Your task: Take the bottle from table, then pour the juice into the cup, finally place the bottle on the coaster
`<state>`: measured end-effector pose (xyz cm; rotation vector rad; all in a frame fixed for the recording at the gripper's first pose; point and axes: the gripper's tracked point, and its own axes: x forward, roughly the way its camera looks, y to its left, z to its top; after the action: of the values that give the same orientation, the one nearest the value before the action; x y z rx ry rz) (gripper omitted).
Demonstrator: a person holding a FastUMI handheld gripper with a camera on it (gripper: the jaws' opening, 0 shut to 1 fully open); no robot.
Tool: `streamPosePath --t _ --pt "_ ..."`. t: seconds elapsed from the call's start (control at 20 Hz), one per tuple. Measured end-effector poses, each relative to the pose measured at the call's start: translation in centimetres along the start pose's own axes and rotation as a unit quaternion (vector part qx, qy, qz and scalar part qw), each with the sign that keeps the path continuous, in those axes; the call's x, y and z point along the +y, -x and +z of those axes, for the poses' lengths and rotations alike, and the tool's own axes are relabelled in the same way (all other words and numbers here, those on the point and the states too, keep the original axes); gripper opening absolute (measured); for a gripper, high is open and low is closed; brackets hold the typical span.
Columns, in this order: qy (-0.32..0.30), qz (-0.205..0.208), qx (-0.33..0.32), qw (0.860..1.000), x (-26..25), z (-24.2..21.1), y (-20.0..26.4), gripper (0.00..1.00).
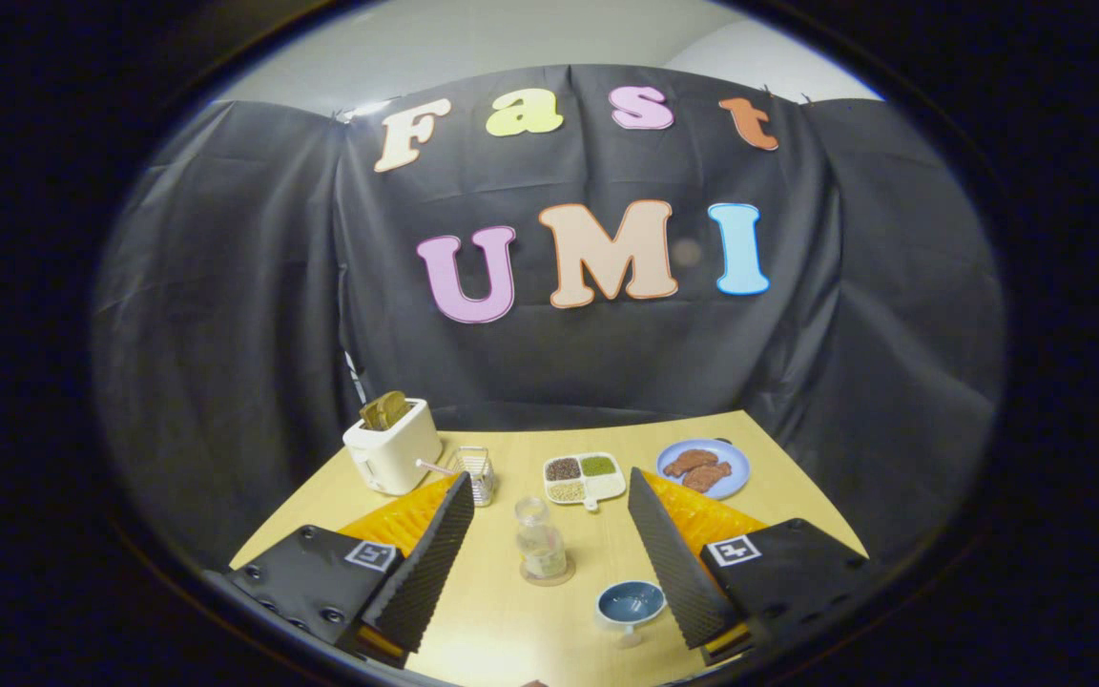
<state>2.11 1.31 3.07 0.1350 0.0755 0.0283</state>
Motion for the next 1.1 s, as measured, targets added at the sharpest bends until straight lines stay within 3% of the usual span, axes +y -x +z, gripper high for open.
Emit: streamPosePath --t 1.1 --pt "-0.015 0.017 -0.008 1.000 -0.5 0.3 0.9 1.00"
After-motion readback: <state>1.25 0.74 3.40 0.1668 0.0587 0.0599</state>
